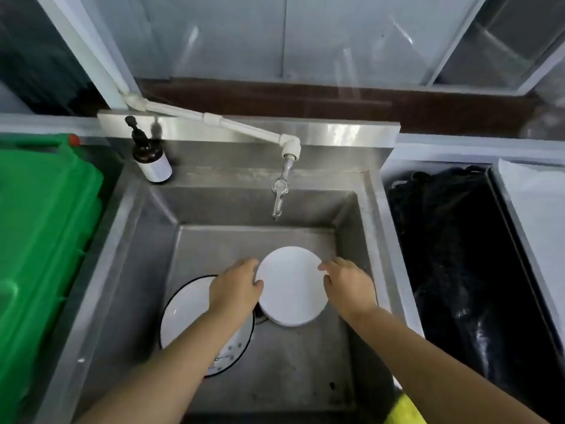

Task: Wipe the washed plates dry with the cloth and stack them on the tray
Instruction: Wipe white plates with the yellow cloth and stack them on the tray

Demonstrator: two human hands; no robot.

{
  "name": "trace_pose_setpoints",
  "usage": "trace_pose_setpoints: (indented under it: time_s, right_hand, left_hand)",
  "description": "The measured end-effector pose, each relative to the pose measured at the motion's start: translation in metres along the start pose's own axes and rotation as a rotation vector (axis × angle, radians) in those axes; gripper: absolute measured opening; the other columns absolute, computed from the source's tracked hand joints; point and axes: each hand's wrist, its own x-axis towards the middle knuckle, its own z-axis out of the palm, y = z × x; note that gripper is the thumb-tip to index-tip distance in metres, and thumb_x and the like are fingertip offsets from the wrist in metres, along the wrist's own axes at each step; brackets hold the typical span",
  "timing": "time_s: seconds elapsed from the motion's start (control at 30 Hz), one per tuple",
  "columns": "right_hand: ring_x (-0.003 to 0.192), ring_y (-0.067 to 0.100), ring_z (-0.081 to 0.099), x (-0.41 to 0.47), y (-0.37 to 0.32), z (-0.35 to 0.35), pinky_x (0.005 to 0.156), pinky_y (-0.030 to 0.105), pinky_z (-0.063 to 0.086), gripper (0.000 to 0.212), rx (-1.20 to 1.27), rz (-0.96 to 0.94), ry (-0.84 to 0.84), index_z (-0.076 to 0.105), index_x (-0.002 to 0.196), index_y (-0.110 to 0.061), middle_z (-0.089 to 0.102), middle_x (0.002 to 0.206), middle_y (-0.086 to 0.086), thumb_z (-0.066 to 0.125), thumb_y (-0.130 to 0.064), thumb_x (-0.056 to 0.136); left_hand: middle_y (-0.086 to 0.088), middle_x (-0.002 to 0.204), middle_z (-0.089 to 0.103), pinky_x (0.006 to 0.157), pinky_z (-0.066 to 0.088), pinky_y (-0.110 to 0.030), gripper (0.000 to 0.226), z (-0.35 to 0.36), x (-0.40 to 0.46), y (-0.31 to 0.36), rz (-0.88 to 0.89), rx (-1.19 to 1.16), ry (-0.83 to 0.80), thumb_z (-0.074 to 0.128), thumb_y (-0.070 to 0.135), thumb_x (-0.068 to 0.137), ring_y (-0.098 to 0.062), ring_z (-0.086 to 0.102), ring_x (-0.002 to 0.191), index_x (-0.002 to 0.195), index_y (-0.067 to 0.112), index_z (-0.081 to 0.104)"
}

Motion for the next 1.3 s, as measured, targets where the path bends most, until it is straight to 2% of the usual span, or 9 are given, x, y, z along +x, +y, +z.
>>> trace_pose_setpoints:
  time_s: [0.1,0.3,0.43,0.53,0.73,0.9,1.1,1.2,1.3]
  right_hand:
    - [0.104,0.021,0.061,0.011,0.018,0.035,0.086,0.034,0.055,0.038,0.03,0.091,-0.098,0.056,0.131,-0.02,0.062,0.122,0.002,0.046,-0.01,0.096]
    - [0.103,0.022,0.062,0.027,0.043,0.088,0.091,0.033,0.053,0.036,0.101,0.236,-0.184,0.05,0.131,-0.016,0.058,0.125,0.006,0.054,-0.017,0.096]
    - [0.119,0.022,0.049,0.034,0.047,0.113,0.103,0.031,0.041,0.045,0.193,0.327,-0.233,0.03,0.144,-0.015,0.043,0.139,0.009,0.041,-0.015,0.101]
    - [0.111,0.029,0.05,0.043,0.047,0.126,0.091,0.036,0.042,0.042,0.279,0.424,-0.198,0.039,0.137,-0.011,0.048,0.129,0.014,0.044,-0.009,0.096]
    - [0.095,0.024,0.05,0.049,0.047,0.135,0.072,0.028,0.037,0.033,0.373,0.505,-0.178,0.048,0.124,-0.009,0.052,0.116,0.011,0.051,-0.008,0.091]
    - [0.087,0.018,0.046,0.053,0.045,0.131,0.074,0.028,0.039,0.03,0.381,0.549,-0.16,0.049,0.119,-0.008,0.054,0.112,0.01,0.053,-0.007,0.089]
    - [0.103,0.026,0.06,0.051,0.04,0.116,0.087,0.034,0.053,0.029,0.411,0.54,-0.175,0.049,0.122,-0.012,0.058,0.118,0.008,0.055,-0.01,0.094]
    - [0.098,0.023,0.06,0.042,0.037,0.105,0.084,0.034,0.052,0.028,0.475,0.539,-0.134,0.05,0.117,-0.012,0.06,0.111,0.004,0.059,-0.009,0.091]
    - [0.084,0.014,0.054,0.026,0.032,0.092,0.072,0.026,0.048,0.025,0.515,0.526,-0.101,0.048,0.107,-0.016,0.056,0.095,-0.005,0.063,-0.01,0.088]
  left_hand:
    - [0.005,0.1,0.064,0.063,0.042,-0.029,0.008,0.035,0.011,-0.011,-0.085,-0.02,-0.029,0.056,0.031,0.086,-0.019,0.059,0.084,0.091,0.025,0.052]
    - [0.005,0.107,0.065,0.06,0.036,-0.027,0.025,0.095,0.028,-0.032,-0.266,-0.025,-0.087,0.055,0.038,0.09,-0.018,0.061,0.091,0.11,0.023,0.058]
    - [0.001,0.096,0.065,0.056,0.036,-0.027,0.03,0.118,0.041,-0.032,-0.337,-0.044,-0.093,0.052,0.046,0.09,-0.02,0.061,0.083,0.104,0.02,0.059]
    - [-0.002,0.096,0.065,0.062,0.042,-0.029,0.029,0.128,0.05,-0.032,-0.383,-0.088,-0.09,0.053,0.044,0.09,-0.023,0.062,0.084,0.102,0.018,0.058]
    - [-0.006,0.094,0.066,0.066,0.045,-0.031,0.023,0.135,0.058,-0.031,-0.421,-0.144,-0.07,0.056,0.032,0.088,-0.029,0.061,0.085,0.098,0.011,0.058]
    - [-0.009,0.09,0.065,0.06,0.039,-0.029,0.015,0.137,0.06,-0.032,-0.423,-0.14,-0.049,0.056,0.024,0.089,-0.029,0.06,0.08,0.09,0.009,0.054]
    - [-0.004,0.082,0.062,0.054,0.038,-0.028,0.014,0.13,0.049,-0.035,-0.431,-0.203,0.007,0.058,0.023,0.088,-0.024,0.058,0.07,0.088,0.01,0.053]
    - [0.006,0.071,0.056,0.048,0.031,-0.025,0.014,0.116,0.037,-0.037,-0.435,-0.264,0.044,0.06,0.026,0.086,-0.011,0.049,0.06,0.082,0.016,0.051]
    - [0.008,0.069,0.056,0.049,0.03,-0.026,0.016,0.099,0.022,-0.04,-0.393,-0.325,0.052,0.061,0.026,0.086,-0.01,0.048,0.06,0.078,0.019,0.049]
